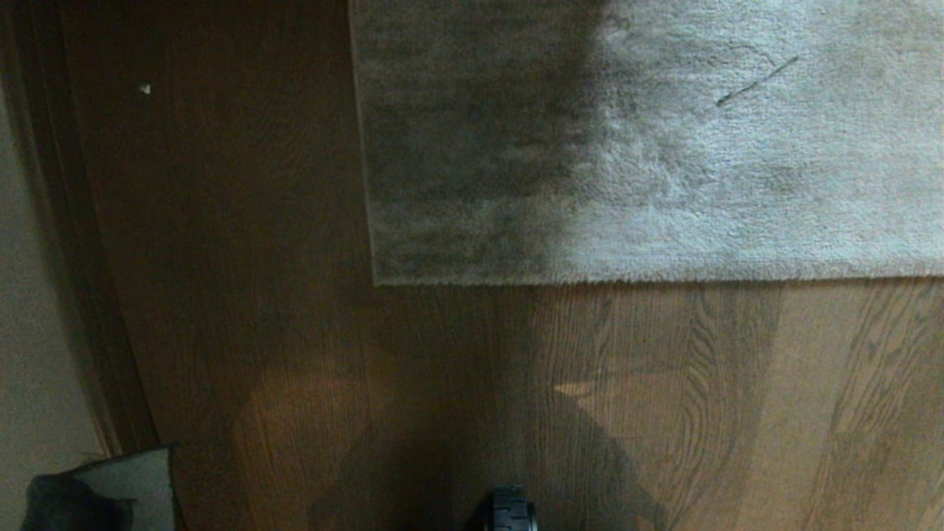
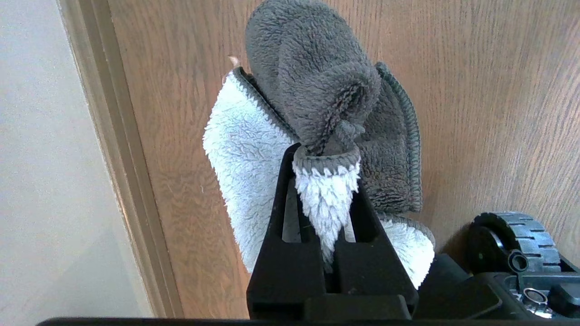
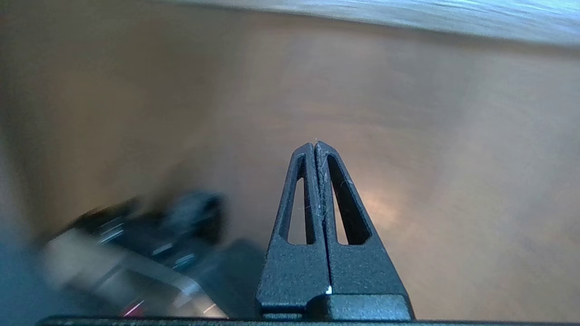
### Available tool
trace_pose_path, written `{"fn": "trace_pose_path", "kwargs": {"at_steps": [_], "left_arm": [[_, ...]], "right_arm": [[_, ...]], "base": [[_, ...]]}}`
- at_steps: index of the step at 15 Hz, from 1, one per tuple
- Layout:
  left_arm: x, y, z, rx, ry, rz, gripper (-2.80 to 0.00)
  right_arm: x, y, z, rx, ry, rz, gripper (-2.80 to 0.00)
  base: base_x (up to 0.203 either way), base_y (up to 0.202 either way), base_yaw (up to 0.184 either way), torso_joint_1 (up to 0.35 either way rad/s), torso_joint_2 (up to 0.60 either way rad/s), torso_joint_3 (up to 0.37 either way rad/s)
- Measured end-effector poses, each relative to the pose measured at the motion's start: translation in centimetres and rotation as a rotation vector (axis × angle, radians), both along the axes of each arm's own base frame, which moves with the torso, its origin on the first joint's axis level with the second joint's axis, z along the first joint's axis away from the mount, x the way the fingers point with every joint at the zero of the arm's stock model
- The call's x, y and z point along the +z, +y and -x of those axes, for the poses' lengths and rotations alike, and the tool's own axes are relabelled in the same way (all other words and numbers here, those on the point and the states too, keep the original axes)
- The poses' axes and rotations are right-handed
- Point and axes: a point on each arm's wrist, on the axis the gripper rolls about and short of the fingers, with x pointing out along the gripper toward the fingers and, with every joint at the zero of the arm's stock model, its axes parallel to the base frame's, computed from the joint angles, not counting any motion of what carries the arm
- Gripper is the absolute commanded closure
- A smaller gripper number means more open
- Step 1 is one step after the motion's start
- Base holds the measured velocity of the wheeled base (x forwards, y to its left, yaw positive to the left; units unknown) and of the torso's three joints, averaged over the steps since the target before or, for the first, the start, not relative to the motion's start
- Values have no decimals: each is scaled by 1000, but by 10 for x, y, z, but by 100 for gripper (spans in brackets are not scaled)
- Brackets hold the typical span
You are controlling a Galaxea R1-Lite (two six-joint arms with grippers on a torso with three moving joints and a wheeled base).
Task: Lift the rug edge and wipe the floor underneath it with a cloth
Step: Lift up the carpet
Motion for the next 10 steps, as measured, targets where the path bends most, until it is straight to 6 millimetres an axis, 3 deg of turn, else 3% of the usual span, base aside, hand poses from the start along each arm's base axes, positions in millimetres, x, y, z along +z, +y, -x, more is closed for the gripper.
{"fn": "trace_pose_path", "kwargs": {"at_steps": [4, 10], "left_arm": [[0, 0, 0, 0, 0, 0, 0], [0, 0, 0, 0, 0, 0, 0]], "right_arm": [[18, 4, -16, 217, 54, 89, 0], [28, 6, -58, 346, 203, 195, 0]], "base": [[0, 0, 0, 0, 0, 0], [0, 0, 0, 0, 0, 0]]}}
